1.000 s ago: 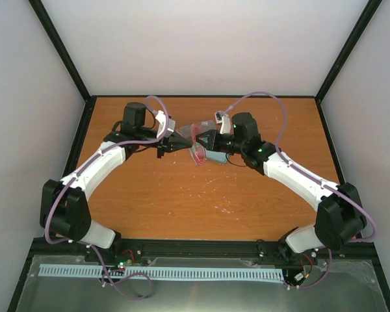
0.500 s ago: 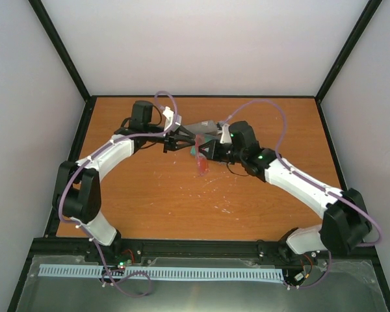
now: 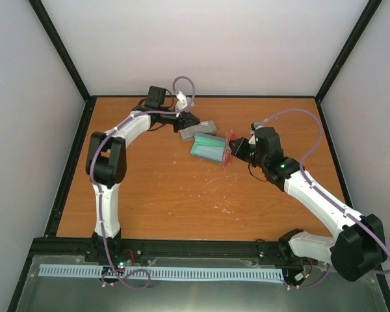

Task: Organize the sunglasses
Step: Fold the sunglasses, then adjust the sunglasses case at the center of the board.

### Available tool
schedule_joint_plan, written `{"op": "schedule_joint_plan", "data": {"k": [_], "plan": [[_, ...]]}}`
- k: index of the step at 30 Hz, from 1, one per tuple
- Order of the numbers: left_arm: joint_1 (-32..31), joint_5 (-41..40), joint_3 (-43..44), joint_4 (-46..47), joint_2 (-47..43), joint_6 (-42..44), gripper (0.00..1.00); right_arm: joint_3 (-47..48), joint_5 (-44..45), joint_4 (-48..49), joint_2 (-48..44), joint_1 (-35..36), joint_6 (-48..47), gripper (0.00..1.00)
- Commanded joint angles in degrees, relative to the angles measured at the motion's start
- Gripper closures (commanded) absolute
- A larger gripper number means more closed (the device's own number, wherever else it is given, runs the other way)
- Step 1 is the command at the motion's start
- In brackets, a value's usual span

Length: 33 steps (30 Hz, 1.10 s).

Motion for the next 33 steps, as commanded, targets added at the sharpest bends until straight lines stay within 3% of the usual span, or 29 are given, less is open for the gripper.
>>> {"op": "schedule_joint_plan", "data": {"k": [1,13,20,33], "plan": [[0.08,-6.58,9.69,-10.47,8.64,4.89,0.9,-0.61,0.77,1.56,0.76,-0.74,0.38,0.97],[-0.46,-14.91,22.47,-13.65,19.31,3.9,0.89,-1.36,1.65,1.52,-0.05,-1.03,-1.9,0.97],[-2.04,-17.14,21.37,-15.53,21.11,6.36,0.9,-1.86,1.68,2.02,1.49,-1.14,-1.62,0.97],[-2.73,-15.52,10.01,-14.0,16.53,7.18,0.92,-6.82,5.41,7.99,5.56,-1.13,1.76,0.97]]}}
